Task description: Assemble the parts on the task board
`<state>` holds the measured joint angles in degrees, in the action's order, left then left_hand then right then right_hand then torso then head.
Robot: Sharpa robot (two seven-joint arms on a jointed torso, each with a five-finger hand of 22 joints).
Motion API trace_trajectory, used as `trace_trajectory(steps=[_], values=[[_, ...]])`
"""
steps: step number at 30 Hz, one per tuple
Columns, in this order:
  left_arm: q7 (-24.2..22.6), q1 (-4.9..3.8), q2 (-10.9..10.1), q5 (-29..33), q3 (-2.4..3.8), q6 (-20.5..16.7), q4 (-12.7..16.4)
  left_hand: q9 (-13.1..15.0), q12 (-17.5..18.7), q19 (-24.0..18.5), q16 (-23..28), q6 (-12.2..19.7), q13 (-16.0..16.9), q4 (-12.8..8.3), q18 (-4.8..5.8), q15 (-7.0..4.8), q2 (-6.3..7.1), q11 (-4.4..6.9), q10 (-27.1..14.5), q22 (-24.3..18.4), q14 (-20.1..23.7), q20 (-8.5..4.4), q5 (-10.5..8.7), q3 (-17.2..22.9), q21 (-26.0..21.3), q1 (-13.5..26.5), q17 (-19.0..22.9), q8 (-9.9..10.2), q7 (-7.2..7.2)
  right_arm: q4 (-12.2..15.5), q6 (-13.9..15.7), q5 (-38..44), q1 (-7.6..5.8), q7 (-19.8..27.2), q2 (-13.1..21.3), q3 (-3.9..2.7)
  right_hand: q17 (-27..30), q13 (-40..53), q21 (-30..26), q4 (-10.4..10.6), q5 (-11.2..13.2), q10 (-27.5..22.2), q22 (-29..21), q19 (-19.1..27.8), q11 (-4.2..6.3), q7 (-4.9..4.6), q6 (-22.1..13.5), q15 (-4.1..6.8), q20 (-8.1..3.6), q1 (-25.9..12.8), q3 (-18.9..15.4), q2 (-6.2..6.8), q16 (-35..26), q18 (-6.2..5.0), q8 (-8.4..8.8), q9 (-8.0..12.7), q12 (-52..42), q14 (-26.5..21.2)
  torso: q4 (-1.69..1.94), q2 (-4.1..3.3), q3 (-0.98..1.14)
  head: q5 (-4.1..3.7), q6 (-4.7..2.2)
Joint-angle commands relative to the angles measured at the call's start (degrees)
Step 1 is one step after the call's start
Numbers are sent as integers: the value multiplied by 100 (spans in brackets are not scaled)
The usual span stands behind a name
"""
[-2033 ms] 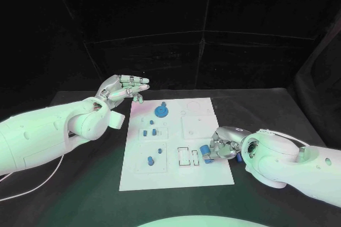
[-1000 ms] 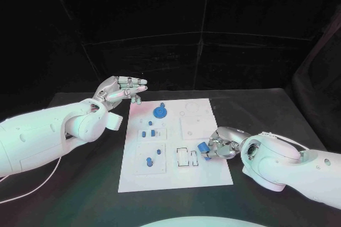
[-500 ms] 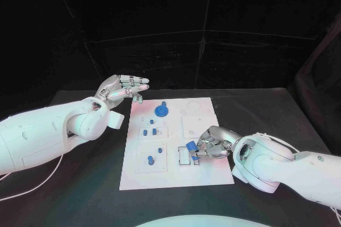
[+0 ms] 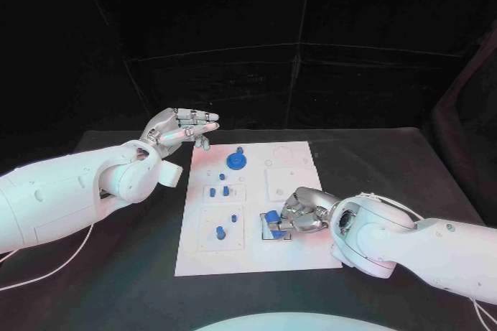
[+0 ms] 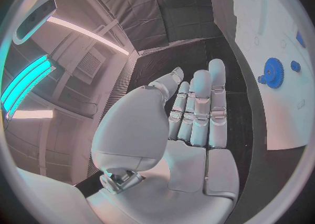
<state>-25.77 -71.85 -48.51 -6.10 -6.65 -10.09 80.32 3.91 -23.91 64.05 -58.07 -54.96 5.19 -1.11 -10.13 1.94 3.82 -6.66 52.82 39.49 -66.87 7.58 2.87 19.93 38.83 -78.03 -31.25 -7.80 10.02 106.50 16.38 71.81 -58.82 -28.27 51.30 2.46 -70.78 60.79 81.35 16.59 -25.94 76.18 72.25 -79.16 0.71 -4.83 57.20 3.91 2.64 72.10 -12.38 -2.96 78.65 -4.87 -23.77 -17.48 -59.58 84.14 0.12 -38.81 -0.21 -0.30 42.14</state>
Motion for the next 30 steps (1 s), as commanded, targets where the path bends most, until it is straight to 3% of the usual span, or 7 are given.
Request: trace_trajectory(steps=[1, 8, 12, 16, 19, 25, 30], values=[[-14, -9, 1, 19, 5, 59, 9, -2, -28, 0, 29, -1, -7, -20, -38, -7, -26, -4, -31, -10, 37, 3, -2, -17, -31, 12, 5, -31, 16, -22, -94, 242, -10, -213, -52, -3, 9, -4, 13, 6, 143, 37, -13, 16, -7, 122, 156, 38, -36, -108, -67, 8, 11, 92, 44, -70, 63, 245, -3, 1, 0, 3, -5], [-13, -9, -2, 19, 5, 59, 3, -2, -28, 0, 29, -1, -7, -20, -38, -7, -26, -4, -31, -10, 37, 3, -2, -17, -31, 12, 5, -31, 16, -66, -68, 514, -10, -366, -135, -3, 157, -195, -59, 11, 1627, -72, -125, 86, -27, 103, 133, 25, -30, -578, -415, 76, -110, 71, 108, -139, 372, 206, 0, 3, 1, 1, -19], [-14, -9, -3, 19, 5, 58, 4, -2, -28, 0, 29, -1, -7, -20, -38, -7, -26, -4, -31, -10, 37, 3, -2, -17, -31, 12, 5, -31, 16, -76, 4, 656, -10, -396, -148, -3, 351, -553, -180, 36, 2288, -295, -322, 208, -74, 59, 32, -10, 2, -1034, -335, 471, -272, 30, 175, -180, 851, 160, -2, 4, 0, 4, -21], [-13, -9, -3, 19, 5, 58, 3, -2, -28, 0, 29, -1, -7, -20, -38, -7, -26, -4, -31, -10, 37, 3, -2, -17, -31, 12, 5, -31, 16, -72, 34, 726, -10, -378, -155, -3, 432, -773, -252, 42, 2307, -412, -423, 258, -91, 42, -29, -20, 11, -1458, 61, 950, -358, 11, 208, -209, 1146, 144, -6, 2, 5, 2, -26], [-12, -9, -5, 19, 5, 58, 3, -2, -28, 0, 29, -1, -7, -20, -38, -7, -26, -4, -31, -10, 37, 3, -2, -17, -31, 12, 5, -31, 16, -64, 42, 766, -10, -367, -150, -3, 461, -864, -272, 44, 2312, -454, -452, 272, -89, 35, -40, -24, 12, -1508, 128, 1025, -385, 5, 214, -215, 1259, 139, -8, 2, 5, -2, -26], [-11, -9, -10, 19, 5, 57, 5, -2, -28, 0, 29, -1, -7, -20, -38, -7, -26, -4, -31, -10, 37, 3, -2, -17, -31, 12, 5, -31, 16, -25, -64, 829, -10, -283, -130, -3, 452, -847, -278, -18, 2252, -414, -443, 255, -92, 36, -28, -30, 23, -1074, 381, 801, -400, 7, 201, -239, 1250, 150, -5, 1, 5, -5, -26], [-11, -9, -15, 19, 5, 58, 7, -2, -28, 0, 29, -1, -7, -20, -38, -7, -26, -4, -31, -10, 37, 3, -2, -17, -31, 12, 5, -31, 16, 3, -184, 934, -10, -241, -127, -3, 321, -658, -226, -304, 1735, -256, -332, 175, -56, 71, 42, -1, 3, -221, 527, 574, -331, 30, 145, -289, 1043, 191, -4, -1, 3, -12, -18]])
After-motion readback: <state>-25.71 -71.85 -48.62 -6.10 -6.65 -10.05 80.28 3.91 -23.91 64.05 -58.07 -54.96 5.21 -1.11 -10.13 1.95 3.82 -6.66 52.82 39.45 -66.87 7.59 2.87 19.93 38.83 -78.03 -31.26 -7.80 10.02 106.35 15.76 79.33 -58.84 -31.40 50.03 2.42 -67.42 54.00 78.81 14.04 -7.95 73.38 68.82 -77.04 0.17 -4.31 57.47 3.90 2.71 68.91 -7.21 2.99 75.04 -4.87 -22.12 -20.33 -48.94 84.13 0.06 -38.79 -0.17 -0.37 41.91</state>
